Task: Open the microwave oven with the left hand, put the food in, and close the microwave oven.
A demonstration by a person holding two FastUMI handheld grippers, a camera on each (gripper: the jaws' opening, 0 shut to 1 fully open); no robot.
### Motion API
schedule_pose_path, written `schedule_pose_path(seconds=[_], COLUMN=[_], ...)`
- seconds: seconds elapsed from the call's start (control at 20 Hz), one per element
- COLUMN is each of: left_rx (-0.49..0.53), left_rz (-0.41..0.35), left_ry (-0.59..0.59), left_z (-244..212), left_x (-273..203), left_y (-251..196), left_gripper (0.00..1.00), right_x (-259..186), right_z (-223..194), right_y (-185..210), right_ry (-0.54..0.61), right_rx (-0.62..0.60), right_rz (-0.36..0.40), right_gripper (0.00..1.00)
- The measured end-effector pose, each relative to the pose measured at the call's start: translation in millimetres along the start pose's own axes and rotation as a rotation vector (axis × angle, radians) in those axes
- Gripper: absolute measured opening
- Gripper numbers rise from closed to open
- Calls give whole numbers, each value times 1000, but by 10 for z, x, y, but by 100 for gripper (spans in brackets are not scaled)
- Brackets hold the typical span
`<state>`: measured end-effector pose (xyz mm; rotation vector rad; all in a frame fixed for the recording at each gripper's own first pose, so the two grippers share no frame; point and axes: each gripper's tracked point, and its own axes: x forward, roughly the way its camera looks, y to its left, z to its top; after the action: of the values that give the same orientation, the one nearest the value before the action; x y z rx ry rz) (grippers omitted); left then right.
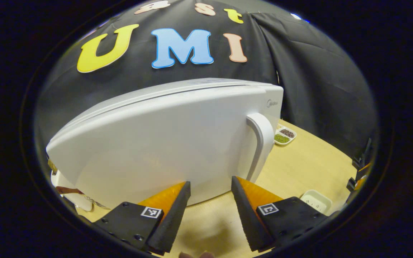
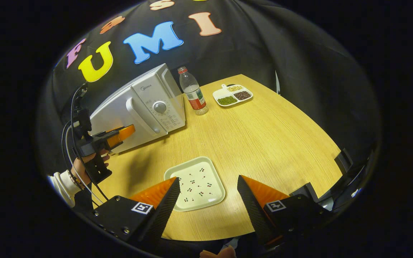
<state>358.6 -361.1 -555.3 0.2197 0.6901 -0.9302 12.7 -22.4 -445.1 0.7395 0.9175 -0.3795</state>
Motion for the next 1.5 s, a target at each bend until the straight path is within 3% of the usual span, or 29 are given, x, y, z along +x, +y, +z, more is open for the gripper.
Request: schedule_pose_path(seconds=[0.05, 0.2, 0.3, 0.35, 0.45, 0.5, 0.6, 0.7, 0.75, 0.9, 1.0, 1.15, 1.25, 1.5], left_rx=[-10, -105, -214, -266, -247, -222, -231, -266, -268, -259, -243, -209, -173, -52], left_rz=[3, 3, -23, -24, 22, 55, 45, 24, 35, 81, 107, 199, 270, 377], left_ry=[5, 3, 33, 96, 91, 90, 93, 96, 98, 77, 31, -64, -155, -379], left_z=[-5, 49, 90, -11, -8, 7, -4, -59, -89, -16, 215, 618, 931, 1713], left_x=[7, 65, 181, 130, 98, 71, -79, -351, -507, -1059, -1513, -2192, -2677, -3798], left_y=[-3, 14, -9, -95, -145, -193, -462, -784, -893, -1114, -1278, -1388, -1448, -1731], left_gripper=[89, 80, 84, 77, 69, 74, 84, 84, 90, 85, 80, 90, 85, 94], right_x=[4, -23, -68, -99, -162, -198, -274, -361, -395, -559, -664, -841, -1015, -1481], right_z=[10, 51, 17, -8, -40, -29, 1, 87, 123, 257, 372, 593, 855, 1488], right_y=[12, 28, 14, 3, -46, -80, -192, -299, -366, -504, -590, -645, -521, -337], right_ry=[3, -10, -9, -9, -13, -26, -45, -73, -79, -91, -102, -128, -164, -291], right_rx=[-2, -13, -28, -31, -30, -25, -10, 1, -1, 21, 15, -28, 11, -66], right_rz=[6, 22, 33, 39, 51, 55, 59, 80, 89, 155, 193, 253, 331, 432], right_gripper=[98, 98, 99, 98, 98, 99, 98, 98, 98, 98, 98, 98, 98, 98])
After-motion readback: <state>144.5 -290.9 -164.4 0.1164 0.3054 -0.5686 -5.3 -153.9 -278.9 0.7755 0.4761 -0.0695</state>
